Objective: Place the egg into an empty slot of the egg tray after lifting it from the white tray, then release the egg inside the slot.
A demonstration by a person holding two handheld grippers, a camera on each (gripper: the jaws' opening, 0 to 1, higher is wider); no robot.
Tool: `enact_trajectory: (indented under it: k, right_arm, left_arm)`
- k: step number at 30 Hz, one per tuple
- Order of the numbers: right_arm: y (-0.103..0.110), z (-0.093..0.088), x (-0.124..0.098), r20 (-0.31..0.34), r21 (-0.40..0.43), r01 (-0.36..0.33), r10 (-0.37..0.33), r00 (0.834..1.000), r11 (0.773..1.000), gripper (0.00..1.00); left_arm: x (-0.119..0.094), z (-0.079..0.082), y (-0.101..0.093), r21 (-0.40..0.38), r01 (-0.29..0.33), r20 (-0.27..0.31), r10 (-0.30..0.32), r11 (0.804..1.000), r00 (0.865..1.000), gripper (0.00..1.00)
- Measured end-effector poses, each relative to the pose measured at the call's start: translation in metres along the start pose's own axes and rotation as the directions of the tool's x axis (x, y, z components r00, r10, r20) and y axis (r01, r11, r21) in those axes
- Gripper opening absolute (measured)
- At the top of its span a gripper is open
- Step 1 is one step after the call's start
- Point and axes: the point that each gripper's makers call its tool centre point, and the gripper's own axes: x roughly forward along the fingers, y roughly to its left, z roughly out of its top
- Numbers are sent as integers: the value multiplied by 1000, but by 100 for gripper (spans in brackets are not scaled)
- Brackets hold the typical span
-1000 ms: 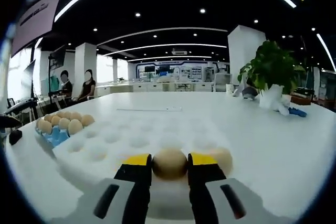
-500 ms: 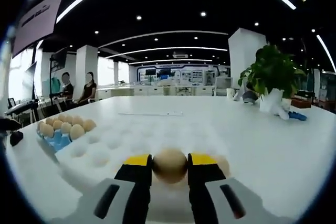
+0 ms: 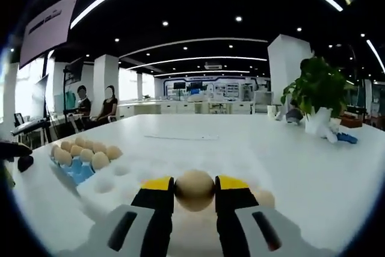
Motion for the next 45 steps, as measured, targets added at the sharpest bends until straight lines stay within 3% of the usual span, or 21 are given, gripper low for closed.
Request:
enact_trajectory:
  k: [15,28,37,45]
  right_arm:
    - [58,11,13,-7,12,-135,135,991,991,28]
    - [123,18,23,-4,8,-291,291,957,957,28]
    - [172,15,32,-21,-11,-423,423,906,906,28]
    - [219,10,36,-48,-63,-540,538,842,839,28]
  left_arm:
    - [-3,-3,-2,-2,-1,-3,1,1000,1000,100]
    - [-4,-5,0,1,-2,-14,2,1000,1000,100]
    - [-3,-4,4,1,-10,-10,10,1000,1000,100]
    - [-1,-6,7,0,-16,-19,16,1000,1000,100]
